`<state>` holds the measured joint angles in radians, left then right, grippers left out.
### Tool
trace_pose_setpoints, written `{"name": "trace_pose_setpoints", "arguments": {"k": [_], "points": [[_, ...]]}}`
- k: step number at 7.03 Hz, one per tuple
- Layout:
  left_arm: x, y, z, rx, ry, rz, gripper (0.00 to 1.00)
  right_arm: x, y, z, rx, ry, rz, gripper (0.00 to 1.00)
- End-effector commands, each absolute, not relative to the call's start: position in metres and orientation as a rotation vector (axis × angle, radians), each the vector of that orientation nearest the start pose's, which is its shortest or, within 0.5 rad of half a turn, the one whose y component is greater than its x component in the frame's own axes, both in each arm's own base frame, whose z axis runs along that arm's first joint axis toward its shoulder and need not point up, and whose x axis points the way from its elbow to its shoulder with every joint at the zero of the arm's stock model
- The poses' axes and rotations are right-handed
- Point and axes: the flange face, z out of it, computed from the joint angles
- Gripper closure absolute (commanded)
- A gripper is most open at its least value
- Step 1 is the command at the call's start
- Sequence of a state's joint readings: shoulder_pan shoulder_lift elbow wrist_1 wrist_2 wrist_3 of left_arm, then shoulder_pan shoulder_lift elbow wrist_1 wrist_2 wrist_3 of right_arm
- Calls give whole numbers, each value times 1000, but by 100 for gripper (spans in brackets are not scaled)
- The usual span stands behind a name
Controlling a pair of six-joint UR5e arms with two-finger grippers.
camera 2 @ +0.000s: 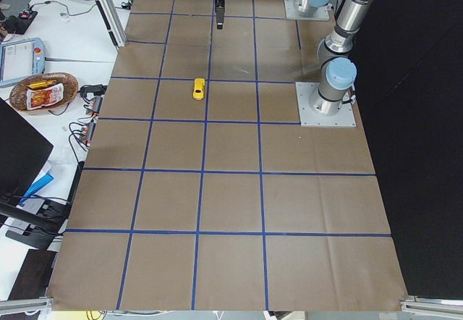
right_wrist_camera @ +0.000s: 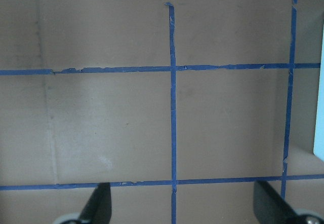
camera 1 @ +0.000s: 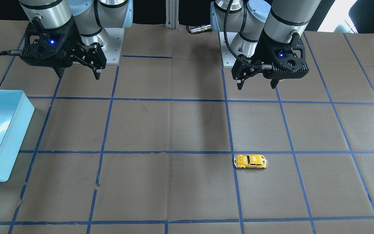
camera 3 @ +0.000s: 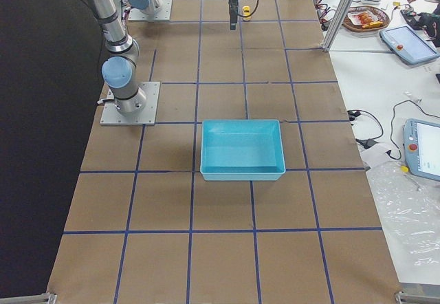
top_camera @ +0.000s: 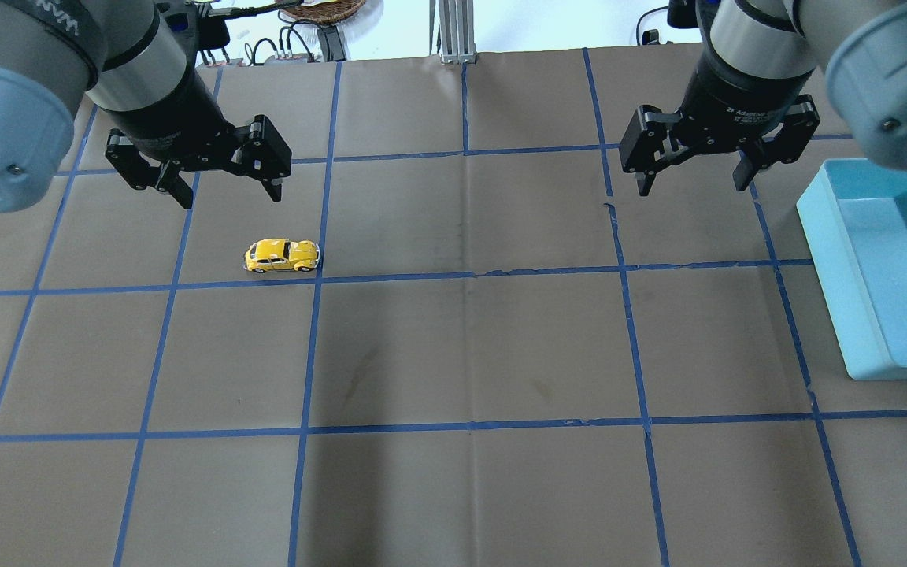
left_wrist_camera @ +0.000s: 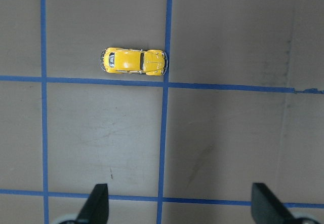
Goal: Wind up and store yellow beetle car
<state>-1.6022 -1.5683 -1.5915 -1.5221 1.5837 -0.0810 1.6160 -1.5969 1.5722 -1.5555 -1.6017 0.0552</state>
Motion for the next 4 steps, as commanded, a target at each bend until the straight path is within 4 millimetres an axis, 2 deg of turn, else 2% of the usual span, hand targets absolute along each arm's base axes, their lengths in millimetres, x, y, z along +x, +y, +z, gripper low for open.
{"name": "trace_pose_setpoints", "arguments": {"k": [1, 4], "points": [[-151, -480, 492, -61, 3132, -66, 0, 152, -476, 500, 17, 3171, -24, 1], [-150, -473, 495, -70, 3129, -59, 0, 152, -475, 500, 15, 3172, -22, 1]]}}
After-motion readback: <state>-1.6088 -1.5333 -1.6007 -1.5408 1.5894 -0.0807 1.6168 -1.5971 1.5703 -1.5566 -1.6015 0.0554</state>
